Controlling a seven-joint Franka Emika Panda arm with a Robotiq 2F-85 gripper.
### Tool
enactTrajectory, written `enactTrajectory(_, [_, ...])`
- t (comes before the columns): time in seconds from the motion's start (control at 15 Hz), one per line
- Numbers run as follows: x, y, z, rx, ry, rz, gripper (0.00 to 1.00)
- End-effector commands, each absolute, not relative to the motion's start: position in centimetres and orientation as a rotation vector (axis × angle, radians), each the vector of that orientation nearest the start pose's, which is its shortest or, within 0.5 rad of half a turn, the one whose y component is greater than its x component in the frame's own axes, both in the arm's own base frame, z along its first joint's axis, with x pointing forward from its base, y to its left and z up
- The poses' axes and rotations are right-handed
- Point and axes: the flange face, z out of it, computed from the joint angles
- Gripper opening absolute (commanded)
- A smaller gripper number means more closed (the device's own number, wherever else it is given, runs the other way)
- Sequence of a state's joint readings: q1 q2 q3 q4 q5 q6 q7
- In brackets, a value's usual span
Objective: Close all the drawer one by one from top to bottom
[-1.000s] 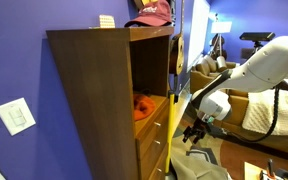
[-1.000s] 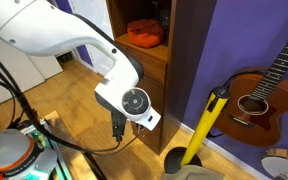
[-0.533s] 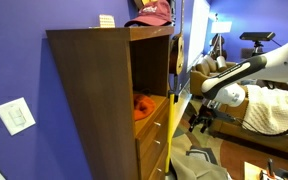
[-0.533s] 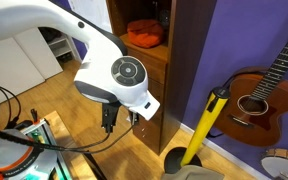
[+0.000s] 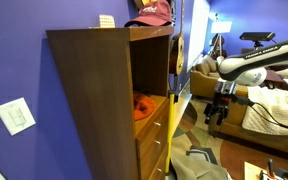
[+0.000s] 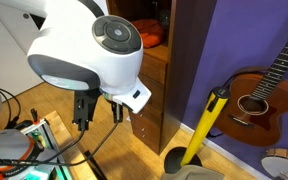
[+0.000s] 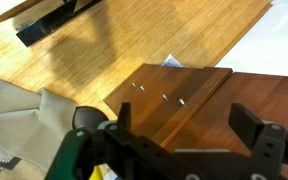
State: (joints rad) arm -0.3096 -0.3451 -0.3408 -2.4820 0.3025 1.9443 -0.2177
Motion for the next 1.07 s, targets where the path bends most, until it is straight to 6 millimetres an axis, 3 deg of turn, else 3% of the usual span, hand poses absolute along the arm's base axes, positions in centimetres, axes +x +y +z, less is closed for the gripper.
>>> enactTrajectory(0.0, [32.2, -23.1, 42.4, -2.624, 0.777, 0.032, 1.0])
enactTrajectory(0.67, [31.0, -24.6, 47.7, -2.636, 0.996, -0.235, 1.0])
enactTrajectory(1.0, [31.7, -24.7, 47.3, -2.637, 0.946, -0.214, 1.0])
